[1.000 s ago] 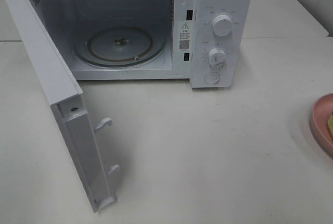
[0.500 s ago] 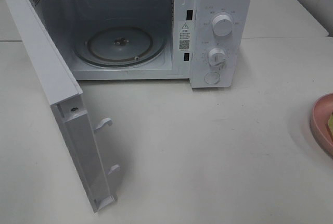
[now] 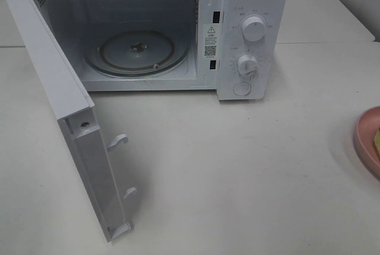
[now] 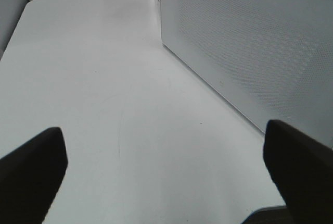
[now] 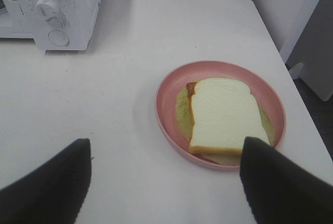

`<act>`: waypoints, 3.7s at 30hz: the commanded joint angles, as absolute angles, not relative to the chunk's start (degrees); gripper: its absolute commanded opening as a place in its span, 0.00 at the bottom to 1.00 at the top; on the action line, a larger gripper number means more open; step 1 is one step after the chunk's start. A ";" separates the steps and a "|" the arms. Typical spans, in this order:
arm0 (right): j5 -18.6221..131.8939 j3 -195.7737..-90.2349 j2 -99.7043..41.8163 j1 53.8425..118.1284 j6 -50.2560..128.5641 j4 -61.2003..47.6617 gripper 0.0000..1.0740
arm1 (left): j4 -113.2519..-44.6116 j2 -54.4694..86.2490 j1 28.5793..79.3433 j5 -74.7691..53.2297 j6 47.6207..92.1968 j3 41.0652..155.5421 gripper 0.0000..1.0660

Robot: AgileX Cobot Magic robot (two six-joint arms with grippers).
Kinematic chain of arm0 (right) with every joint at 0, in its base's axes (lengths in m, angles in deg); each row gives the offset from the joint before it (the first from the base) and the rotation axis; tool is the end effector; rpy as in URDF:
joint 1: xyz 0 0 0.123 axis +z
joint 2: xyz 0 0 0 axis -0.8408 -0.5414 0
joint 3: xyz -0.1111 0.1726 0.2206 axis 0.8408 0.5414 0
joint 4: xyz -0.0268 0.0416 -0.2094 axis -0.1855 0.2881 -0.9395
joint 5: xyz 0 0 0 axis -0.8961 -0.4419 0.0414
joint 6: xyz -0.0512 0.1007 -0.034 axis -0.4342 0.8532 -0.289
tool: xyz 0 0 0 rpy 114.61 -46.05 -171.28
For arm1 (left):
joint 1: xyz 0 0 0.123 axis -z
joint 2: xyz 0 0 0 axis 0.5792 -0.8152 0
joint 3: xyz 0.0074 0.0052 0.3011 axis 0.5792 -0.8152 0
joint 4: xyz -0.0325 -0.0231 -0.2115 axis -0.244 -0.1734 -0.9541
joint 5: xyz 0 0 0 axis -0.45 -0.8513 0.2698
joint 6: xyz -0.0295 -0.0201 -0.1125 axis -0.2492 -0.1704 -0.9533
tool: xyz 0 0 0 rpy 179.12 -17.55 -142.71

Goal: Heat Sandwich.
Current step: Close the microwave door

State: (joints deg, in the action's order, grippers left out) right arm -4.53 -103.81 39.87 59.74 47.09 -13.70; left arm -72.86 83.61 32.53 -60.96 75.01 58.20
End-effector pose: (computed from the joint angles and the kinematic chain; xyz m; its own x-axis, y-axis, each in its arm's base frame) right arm -0.0273 -0.0129 0.2523 -0.4064 -0.0219 -0.9134 0.0456 0.9980 -0.0442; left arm -0.0308 -0.0170 0.2545 -0.4408 0.0603 -0.8956 0.1037 0.9945 0.0159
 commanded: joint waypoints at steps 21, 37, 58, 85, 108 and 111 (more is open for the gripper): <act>-3.90 -103.76 41.42 59.29 46.69 -13.87 0.71 | -73.66 63.04 32.65 -35.58 74.95 53.44 0.19; -3.90 -103.76 41.42 59.29 46.75 -13.87 0.71 | -72.51 45.28 32.65 3.38 75.35 41.35 0.00; -3.90 -103.76 41.42 59.29 46.69 -13.87 0.71 | -52.00 15.83 32.65 39.42 61.09 41.75 0.00; -3.90 -103.76 41.42 59.29 46.75 -13.87 0.71 | -51.32 -6.51 52.59 48.30 61.43 53.04 0.00; -3.90 -103.76 41.42 59.29 46.69 -13.87 0.70 | -65.47 -16.65 67.02 44.41 63.89 68.62 0.00; -3.90 -103.76 41.42 59.29 46.69 -13.87 0.70 | -66.10 -17.69 67.83 44.12 63.89 70.40 0.00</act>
